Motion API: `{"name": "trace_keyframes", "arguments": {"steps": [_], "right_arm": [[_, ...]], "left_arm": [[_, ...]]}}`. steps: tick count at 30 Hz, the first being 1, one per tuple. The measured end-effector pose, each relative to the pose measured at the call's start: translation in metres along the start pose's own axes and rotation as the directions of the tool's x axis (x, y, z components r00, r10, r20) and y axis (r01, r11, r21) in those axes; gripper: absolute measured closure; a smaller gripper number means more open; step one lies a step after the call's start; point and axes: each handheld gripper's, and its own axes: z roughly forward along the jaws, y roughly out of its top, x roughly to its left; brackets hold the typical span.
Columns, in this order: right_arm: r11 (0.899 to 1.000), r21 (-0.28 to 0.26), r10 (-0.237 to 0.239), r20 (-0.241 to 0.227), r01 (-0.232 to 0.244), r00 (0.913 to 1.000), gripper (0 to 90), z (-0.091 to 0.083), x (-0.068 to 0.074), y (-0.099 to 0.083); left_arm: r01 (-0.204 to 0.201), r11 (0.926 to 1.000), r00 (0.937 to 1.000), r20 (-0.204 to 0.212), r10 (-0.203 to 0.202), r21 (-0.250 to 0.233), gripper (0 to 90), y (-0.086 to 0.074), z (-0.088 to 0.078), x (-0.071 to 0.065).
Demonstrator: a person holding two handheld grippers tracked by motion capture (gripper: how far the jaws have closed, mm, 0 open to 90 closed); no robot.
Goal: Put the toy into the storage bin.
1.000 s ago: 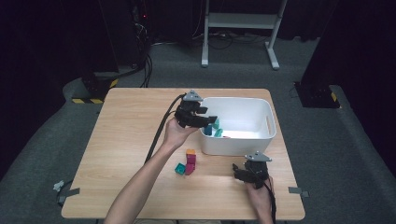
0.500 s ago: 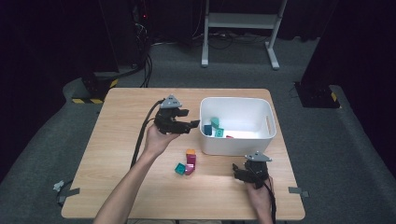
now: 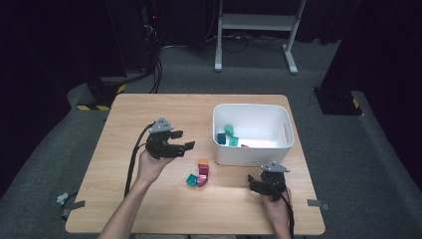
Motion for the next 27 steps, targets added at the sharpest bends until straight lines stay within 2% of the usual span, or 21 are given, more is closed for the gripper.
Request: {"name": "trace_keyframes", "arguments": {"steps": [9,16,20,27], "right_arm": [[1.0,0.0,0.0,0.0,0.0,1.0,22.8,0.0,0.0,0.0],[1.0,0.0,0.0,0.0,0.0,1.0,22.8,0.0,0.0,0.0],[1.0,0.0,0.001,0.001,-0.001,1.0,22.8,0.0,0.0,0.0],[1.0,0.0,0.001,0.001,-0.001,1.0,22.8,0.0,0.0,0.0]], "left_arm": [[-0.006,0.9996,0.9993,-0.037,0.007,0.028,35.1,-0.035,-0.01,-0.007],[0.022,0.9987,0.9985,-0.052,-0.019,0.047,35.1,-0.065,-0.013,-0.01],[0.042,0.9977,0.9976,-0.057,-0.039,0.053,34.5,-0.078,-0.011,-0.012],[0.049,0.9956,0.9963,-0.074,-0.043,0.08,33.7,-0.096,-0.002,-0.02]]}}
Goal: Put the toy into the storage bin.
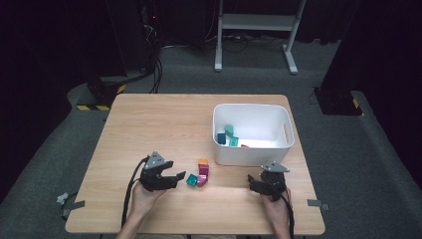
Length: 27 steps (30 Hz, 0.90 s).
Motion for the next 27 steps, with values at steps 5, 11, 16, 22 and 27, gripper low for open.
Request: {"name": "trace_keyframes", "arguments": {"steps": [5,11,16,22,27], "right_arm": [[1.0,0.0,0.0,0.0,0.0,1.0,22.8,0.0,0.0,0.0],[1.0,0.0,0.0,0.0,0.0,1.0,22.8,0.0,0.0,0.0],[1.0,0.0,0.0,0.0,0.0,1.0,22.8,0.0,0.0,0.0],[1.0,0.0,0.0,0.0,0.0,1.0,22.8,0.0,0.0,0.0],[1.0,0.0,0.0,0.0,0.0,1.0,22.8,0.0,0.0,0.0]], "left_arm": [[-0.011,0.9997,0.9997,-0.022,0.012,0.02,33.7,-0.01,0.009,-0.009],[0.013,0.9995,0.9999,-0.008,-0.012,0.03,34.0,-0.02,0.019,-0.015],[-0.001,0.999,1.0,-0.005,0.001,0.044,33.9,-0.025,0.025,-0.022],[-0.013,0.9988,0.9992,-0.037,0.014,0.046,34.5,-0.029,0.03,-0.027],[0.009,0.9991,0.9995,-0.03,-0.008,0.041,35.0,-0.031,0.033,-0.028]]}}
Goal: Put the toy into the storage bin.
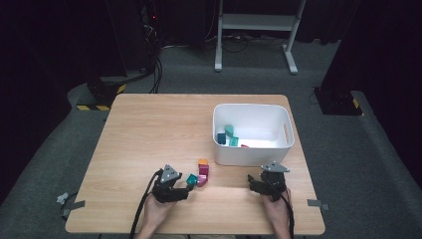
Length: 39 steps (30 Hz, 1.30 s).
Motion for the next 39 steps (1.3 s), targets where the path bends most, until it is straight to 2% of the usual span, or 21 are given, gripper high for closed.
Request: {"name": "trace_keyframes", "arguments": {"steps": [15,27,39], "right_arm": [[1.0,0.0,0.0,0.0,0.0,1.0,22.8,0.0,0.0,0.0],[1.0,0.0,0.0,0.0,0.0,1.0,22.8,0.0,0.0,0.0],[1.0,0.0,0.0,0.0,0.0,1.0,22.8,0.0,0.0,0.0]], "left_arm": [[0.035,0.9994,0.9993,0.009,-0.035,0.003,36.1,-0.003,0.011,0.002],[0.047,0.9989,0.9985,-0.028,-0.047,-0.004,41.1,-0.002,0.016,0.005],[0.027,0.9996,0.9988,-0.04,-0.027,-0.002,50.6,0.0,0.017,0.005]]}}
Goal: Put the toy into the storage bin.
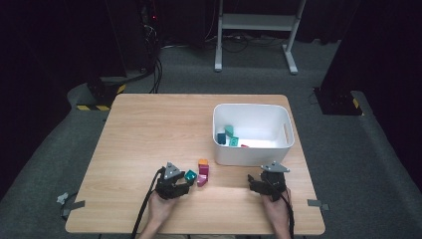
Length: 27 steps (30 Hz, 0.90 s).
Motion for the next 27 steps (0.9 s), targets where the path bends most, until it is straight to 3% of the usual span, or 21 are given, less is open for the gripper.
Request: {"name": "trace_keyframes", "arguments": {"steps": [6,14,27], "right_arm": [[1.0,0.0,0.0,0.0,0.0,1.0,22.8,0.0,0.0,0.0],[1.0,0.0,0.0,0.0,0.0,1.0,22.8,0.0,0.0,0.0],[1.0,0.0,0.0,0.0,0.0,1.0,22.8,0.0,0.0,0.0]], "left_arm": [[-0.013,0.9999,0.9999,-0.001,0.013,-0.001,56.9,-0.0001,-0.0002,-0.0009],[-0.039,0.9992,0.9992,-0.009,0.039,-0.006,58.2,-0.0006,-0.0012,-0.0033],[-0.021,0.9996,0.9982,0.055,0.022,-0.02,58.6,0.0069,-0.0099,0.0001]]}}
